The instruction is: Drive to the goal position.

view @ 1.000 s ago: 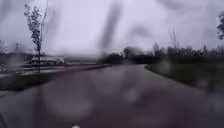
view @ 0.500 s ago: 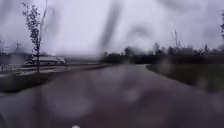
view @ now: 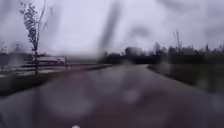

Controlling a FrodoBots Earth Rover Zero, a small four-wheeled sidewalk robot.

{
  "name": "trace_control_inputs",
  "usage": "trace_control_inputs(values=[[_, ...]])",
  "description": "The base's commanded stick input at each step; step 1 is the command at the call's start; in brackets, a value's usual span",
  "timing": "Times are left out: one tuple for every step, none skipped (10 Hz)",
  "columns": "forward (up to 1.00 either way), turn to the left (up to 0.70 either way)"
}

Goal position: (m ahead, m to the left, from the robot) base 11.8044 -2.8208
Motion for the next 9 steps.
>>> trace_control_inputs(values=[[0.70, 0.00], [0.70, 0.00], [0.70, 0.00], [0.70, 0.00], [0.70, 0.00], [0.70, 0.00], [0.70, 0.00], [0.70, 0.00], [0.70, 0.00]])
